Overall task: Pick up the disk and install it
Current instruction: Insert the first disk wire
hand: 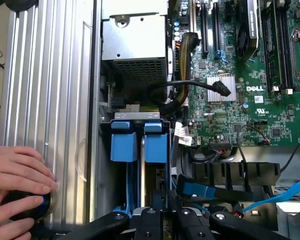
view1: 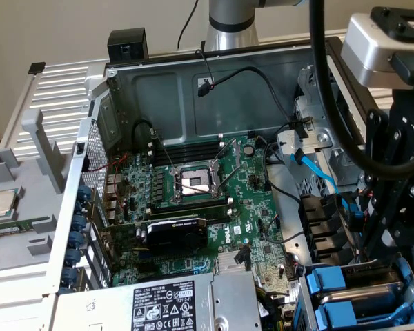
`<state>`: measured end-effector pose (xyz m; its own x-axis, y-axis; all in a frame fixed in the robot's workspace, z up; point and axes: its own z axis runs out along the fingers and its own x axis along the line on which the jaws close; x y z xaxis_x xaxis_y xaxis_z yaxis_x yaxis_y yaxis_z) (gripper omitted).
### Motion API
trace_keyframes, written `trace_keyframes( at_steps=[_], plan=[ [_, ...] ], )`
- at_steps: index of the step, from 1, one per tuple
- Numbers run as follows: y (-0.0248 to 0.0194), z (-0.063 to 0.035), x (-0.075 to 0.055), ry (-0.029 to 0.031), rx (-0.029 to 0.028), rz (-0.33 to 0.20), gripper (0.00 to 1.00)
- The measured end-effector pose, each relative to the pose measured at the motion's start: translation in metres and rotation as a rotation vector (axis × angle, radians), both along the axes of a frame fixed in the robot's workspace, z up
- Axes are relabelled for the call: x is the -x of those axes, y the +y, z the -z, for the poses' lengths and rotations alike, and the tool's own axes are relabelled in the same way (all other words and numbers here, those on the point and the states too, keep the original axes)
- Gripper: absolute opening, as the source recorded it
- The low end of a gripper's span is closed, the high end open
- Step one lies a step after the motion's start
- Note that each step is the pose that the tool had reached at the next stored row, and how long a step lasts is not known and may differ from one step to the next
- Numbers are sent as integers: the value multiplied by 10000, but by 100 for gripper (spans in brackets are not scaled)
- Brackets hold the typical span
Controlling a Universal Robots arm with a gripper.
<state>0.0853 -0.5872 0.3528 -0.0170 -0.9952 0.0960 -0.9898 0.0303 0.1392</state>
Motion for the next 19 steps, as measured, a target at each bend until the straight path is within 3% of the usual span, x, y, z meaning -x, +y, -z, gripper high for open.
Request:
trace_keyframes(
  at_steps=[11,19],
  plan=[
    [-3,21,1,2,6,303,17],
    [-40,60,4,-2,-16,418,17]
  ],
)
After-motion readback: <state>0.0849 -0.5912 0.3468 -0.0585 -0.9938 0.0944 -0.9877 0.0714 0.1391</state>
